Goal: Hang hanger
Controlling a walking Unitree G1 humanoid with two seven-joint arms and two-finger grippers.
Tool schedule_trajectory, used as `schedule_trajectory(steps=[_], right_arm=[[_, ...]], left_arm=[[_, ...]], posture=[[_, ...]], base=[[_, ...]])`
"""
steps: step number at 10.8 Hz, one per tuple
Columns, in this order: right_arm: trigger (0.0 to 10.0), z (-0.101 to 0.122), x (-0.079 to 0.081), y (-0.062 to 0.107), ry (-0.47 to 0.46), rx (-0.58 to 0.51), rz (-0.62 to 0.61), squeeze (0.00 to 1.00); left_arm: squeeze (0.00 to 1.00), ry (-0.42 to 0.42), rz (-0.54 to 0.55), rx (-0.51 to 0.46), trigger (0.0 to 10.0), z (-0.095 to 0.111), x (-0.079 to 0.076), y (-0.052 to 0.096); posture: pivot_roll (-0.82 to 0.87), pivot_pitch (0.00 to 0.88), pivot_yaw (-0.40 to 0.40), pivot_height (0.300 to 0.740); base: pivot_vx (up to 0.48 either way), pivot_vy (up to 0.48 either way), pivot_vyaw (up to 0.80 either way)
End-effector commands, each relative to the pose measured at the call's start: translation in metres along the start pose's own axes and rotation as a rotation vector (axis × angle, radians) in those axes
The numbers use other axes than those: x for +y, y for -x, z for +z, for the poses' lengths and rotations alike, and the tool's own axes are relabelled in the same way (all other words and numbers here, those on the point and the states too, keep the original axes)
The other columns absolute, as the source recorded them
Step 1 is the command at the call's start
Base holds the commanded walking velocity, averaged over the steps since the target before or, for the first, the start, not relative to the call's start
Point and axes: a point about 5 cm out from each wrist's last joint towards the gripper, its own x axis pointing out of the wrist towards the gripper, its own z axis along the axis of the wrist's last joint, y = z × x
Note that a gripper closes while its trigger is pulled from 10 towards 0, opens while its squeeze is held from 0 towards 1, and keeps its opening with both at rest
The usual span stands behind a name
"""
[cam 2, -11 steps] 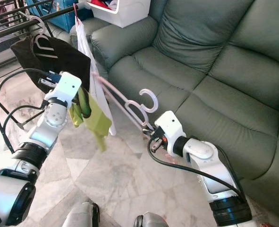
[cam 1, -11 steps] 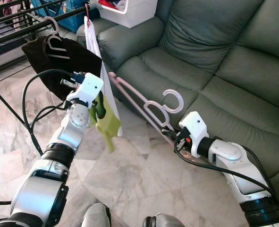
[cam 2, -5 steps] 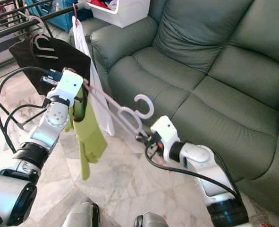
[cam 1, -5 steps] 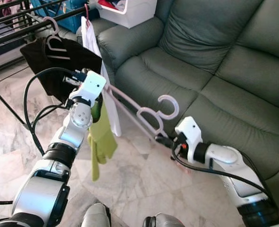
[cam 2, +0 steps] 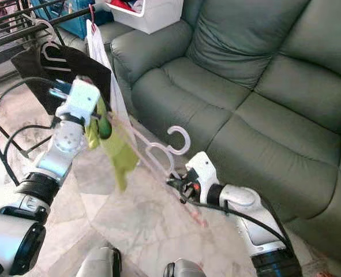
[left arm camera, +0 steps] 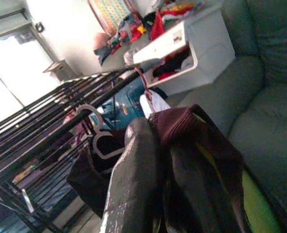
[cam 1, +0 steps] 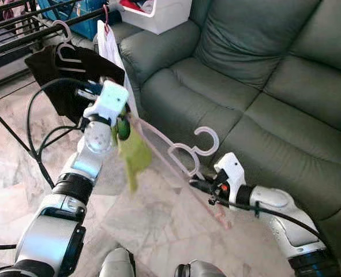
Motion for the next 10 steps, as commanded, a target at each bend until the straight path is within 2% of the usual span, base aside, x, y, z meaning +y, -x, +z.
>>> schedule_trajectory(steps=[1,4,5,6,7,8,10], right_arm=[[10.0,-0.002,-0.007,0.002,-0.041,0.003,-0.041,0.0],[10.0,-0.003,-0.02,0.001,-0.132,-0.019,-0.112,0.0],[10.0,-0.002,-0.021,0.0,-0.102,-0.009,-0.115,0.0],[10.0,0.009,-0.012,-0.003,-0.017,-0.049,-0.081,0.0],[10.0,0.017,-0.004,-0.004,0.017,-0.071,-0.043,0.0],[10.0,0.024,0.012,-0.001,0.066,-0.059,0.059,0.0],[10.0,0.019,0.02,0.01,0.103,0.005,0.137,0.0]], left_arm=[[0.0,0.039,0.009,-0.08,10.0,0.02,0.003,-0.007],[0.0,0.097,-0.081,-0.16,10.0,0.041,-0.009,-0.002],[0.0,0.1,-0.105,-0.163,10.0,0.042,-0.014,0.001],[0.0,0.038,-0.119,-0.147,10.0,0.035,-0.019,0.003],[0.0,0.018,-0.125,-0.136,10.0,0.031,-0.021,0.004],[0.0,0.011,-0.147,-0.109,10.0,0.025,-0.023,0.006],[0.0,-0.013,-0.153,-0.096,10.0,0.02,-0.024,0.008]], posture=[[-0.02,0.068,-0.074,0.74],[-0.01,0.069,-0.077,0.74],[-0.01,0.069,-0.077,0.74],[-0.01,0.068,-0.076,0.74],[-0.01,0.068,-0.076,0.74],[-0.02,0.067,-0.074,0.74],[-0.02,0.067,-0.073,0.74]], base=[[0.0,0.0,0.0],[0.0,0.0,0.0],[0.0,0.0,0.0],[0.0,0.0,0.0],[0.0,0.0,0.0],[0.0,0.0,0.0],[0.0,0.0,0.0]])
